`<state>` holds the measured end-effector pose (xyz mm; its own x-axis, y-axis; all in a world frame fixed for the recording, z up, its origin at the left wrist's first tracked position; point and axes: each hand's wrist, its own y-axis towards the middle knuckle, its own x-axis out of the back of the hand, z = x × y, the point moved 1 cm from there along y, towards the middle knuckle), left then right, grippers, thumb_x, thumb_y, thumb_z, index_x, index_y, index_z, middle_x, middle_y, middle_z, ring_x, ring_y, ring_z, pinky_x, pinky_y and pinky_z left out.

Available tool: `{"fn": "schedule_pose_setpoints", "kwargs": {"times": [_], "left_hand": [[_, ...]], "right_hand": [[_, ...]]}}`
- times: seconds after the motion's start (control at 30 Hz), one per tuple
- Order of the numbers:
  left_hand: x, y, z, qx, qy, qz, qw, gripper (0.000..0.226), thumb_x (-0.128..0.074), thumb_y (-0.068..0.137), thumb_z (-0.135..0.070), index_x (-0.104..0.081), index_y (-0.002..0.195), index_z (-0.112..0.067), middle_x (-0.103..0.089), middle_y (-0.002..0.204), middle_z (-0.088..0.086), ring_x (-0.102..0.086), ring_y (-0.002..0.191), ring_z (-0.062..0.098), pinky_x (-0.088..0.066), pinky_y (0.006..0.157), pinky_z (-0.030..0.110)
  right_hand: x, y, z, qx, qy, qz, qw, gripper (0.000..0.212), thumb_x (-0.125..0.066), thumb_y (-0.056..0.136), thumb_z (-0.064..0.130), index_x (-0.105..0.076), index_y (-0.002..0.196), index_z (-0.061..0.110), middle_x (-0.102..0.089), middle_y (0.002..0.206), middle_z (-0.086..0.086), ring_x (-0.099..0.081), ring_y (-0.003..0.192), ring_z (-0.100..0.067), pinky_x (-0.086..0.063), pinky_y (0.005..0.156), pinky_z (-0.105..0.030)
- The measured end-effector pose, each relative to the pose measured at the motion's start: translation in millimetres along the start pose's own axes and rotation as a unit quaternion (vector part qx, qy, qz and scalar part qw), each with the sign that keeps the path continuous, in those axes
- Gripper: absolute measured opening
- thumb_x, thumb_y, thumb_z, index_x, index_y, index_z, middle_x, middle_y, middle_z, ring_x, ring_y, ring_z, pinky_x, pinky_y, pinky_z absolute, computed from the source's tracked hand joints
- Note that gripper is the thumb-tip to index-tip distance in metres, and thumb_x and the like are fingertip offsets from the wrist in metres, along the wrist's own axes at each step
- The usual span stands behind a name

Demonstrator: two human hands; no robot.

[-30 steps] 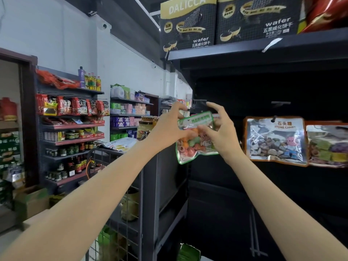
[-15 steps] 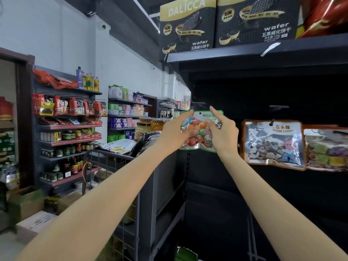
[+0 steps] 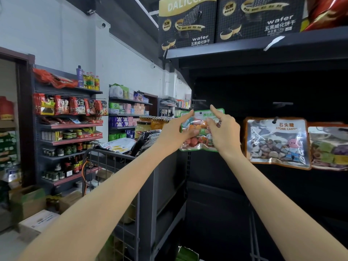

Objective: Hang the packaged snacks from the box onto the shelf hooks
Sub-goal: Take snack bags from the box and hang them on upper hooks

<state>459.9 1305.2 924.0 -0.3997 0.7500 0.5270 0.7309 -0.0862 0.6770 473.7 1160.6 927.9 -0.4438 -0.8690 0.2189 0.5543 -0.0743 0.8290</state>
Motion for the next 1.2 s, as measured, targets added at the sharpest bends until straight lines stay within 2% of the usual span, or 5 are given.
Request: {"fn": "schedule_pose_setpoints", "kwargs": {"times": [0.47, 0.67, 0.77, 0.87, 1.2], "left_hand": [[2.2, 7.2, 1.6, 0.013, -0.019, 0.005, 1.0, 0.064, -0.064, 0.086, -0.035, -0.035, 0.143, -0.031, -0.04, 0.147, -0.004, -0.038, 0.134, 0.016, -0.029, 0.11, 0.035], [3.4, 13.3, 7.1, 0.052, -0.003, 0.025, 0.998, 0.059, -0.063, 0.088, -0.032, -0.04, 0.142, -0.029, -0.048, 0.14, 0.007, -0.048, 0.123, 0.024, -0.036, 0.101, 0.032], [-9.0, 24.1, 9.1, 0.052, 0.036, 0.03, 0.998, 0.063, -0.062, 0.089, -0.022, -0.032, 0.145, -0.028, -0.044, 0.144, 0.004, -0.055, 0.095, 0.009, -0.042, 0.081, 0.012], [-29.7, 40.6, 13.9, 0.064, 0.056, 0.036, 0.996, 0.065, -0.054, 0.091, -0.005, -0.027, 0.147, -0.023, -0.049, 0.138, 0.009, -0.053, 0.07, 0.004, -0.044, 0.05, 0.008], [-52.1, 61.9, 17.9, 0.083, 0.139, 0.027, 0.986, 0.063, -0.048, 0.092, 0.0, -0.025, 0.148, -0.018, -0.035, 0.141, 0.019, -0.041, 0.122, 0.029, -0.03, 0.083, 0.009]], "right_hand": [[-2.1, 8.2, -5.9, 0.019, -0.012, 0.013, 1.0, 0.045, -0.048, 0.098, 0.015, -0.041, 0.143, 0.014, -0.049, 0.072, -0.003, -0.031, 0.045, -0.006, -0.037, 0.046, -0.01], [-7.9, 11.1, -15.6, -0.008, -0.086, 0.058, 0.995, 0.059, -0.056, 0.093, 0.024, -0.034, 0.146, 0.01, -0.046, 0.129, -0.02, -0.05, 0.085, -0.016, -0.042, 0.096, -0.03], [-10.9, 7.9, -20.5, -0.01, -0.138, 0.057, 0.989, 0.056, -0.053, 0.096, 0.02, -0.031, 0.147, 0.01, -0.023, 0.141, -0.02, -0.049, 0.108, -0.027, -0.029, 0.097, -0.017], [-19.8, 6.6, -36.2, -0.002, -0.229, 0.029, 0.973, 0.038, -0.049, 0.096, 0.012, -0.048, 0.134, 0.003, -0.019, 0.144, -0.018, -0.032, 0.125, -0.034, -0.034, 0.102, -0.031], [-35.8, 25.9, -59.7, -0.051, -0.225, 0.032, 0.972, 0.054, -0.051, 0.093, 0.009, -0.036, 0.144, 0.017, -0.013, 0.155, -0.005, -0.027, 0.136, -0.024, -0.038, 0.103, -0.034]]}}
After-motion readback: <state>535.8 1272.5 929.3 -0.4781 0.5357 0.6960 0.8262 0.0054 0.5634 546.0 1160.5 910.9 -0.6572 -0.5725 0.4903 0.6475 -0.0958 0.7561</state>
